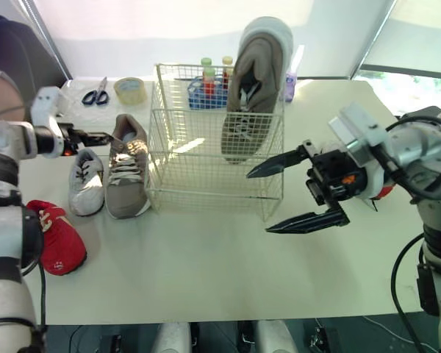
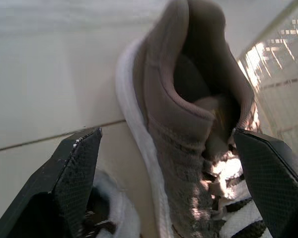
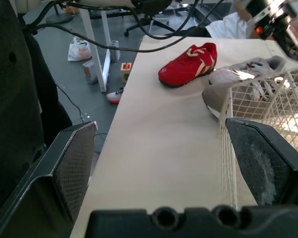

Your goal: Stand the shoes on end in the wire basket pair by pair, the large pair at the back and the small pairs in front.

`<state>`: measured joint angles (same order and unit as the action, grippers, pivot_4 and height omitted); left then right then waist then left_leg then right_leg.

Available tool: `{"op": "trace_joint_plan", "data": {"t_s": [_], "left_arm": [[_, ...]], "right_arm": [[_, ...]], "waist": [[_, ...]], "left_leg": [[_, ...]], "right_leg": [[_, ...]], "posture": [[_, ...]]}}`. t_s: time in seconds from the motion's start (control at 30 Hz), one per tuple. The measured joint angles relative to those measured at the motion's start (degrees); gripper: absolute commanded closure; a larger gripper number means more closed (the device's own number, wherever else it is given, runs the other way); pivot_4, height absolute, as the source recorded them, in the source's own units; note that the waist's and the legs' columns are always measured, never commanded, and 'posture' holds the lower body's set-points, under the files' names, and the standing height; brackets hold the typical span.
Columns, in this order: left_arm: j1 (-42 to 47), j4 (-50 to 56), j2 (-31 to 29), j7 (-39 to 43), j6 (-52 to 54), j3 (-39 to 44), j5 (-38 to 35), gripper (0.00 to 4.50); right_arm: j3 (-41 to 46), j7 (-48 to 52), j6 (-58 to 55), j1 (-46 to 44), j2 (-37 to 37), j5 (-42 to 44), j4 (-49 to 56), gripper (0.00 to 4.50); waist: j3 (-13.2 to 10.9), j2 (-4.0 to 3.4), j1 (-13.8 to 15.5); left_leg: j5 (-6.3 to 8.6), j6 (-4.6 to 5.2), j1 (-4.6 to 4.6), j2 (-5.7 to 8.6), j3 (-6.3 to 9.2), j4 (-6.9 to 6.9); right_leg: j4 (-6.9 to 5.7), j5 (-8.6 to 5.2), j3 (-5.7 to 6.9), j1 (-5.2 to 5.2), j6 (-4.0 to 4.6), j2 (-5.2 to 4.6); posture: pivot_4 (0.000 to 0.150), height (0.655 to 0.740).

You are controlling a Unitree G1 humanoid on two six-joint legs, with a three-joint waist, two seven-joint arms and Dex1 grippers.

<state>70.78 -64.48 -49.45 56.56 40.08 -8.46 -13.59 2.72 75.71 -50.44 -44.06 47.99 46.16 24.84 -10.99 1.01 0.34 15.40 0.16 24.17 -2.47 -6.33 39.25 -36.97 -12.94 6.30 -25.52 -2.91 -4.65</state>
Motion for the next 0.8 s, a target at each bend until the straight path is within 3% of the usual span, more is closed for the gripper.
{"op": "trace_joint_plan", "data": {"t_s": [0.17, 0.47, 0.8], "left_arm": [[1.88, -5.55, 3.64, 0.54, -4.72, -0.13, 5.68, 0.16], [1.99, -9.64, 7.32, -5.51, -5.80, 6.59, 7.56, 4.08], [2.46, -7.41, 7.18, -14.55, -10.25, 19.40, 3.08, 4.23]], "right_arm": [[0.79, -4.22, 0.05, 0.88, 0.00, 1.31, 0.90, 0.00], [1.86, -6.69, 0.06, 0.81, 2.22, 4.10, 1.42, 0.00], [2.37, -9.99, 1.57, -0.60, 2.57, 3.76, -1.16, 0.00]], "waist": [[-0.03, 0.05, 0.10], [-0.02, 0.06, 0.39], [-0.15, 0.29, 0.24]], "left_leg": [[0.16, 0.28, 0.01, -0.16, 0.06, 0.00], [0.17, 0.31, -0.02, -0.16, 0.13, 0.03], [0.15, 0.28, 0.12, -0.17, 0.14, 0.05]], "right_leg": [[-0.03, 0.00, 0.01, -0.01, 0.01, 0.02], [-0.11, 0.00, 0.03, 0.02, 0.01, -0.02], [-0.11, 0.01, 0.05, -0.08, 0.01, -0.01]], "posture": [[0.150, 0.7400], [0.150, 0.7400], [0.150, 0.7400]]}}
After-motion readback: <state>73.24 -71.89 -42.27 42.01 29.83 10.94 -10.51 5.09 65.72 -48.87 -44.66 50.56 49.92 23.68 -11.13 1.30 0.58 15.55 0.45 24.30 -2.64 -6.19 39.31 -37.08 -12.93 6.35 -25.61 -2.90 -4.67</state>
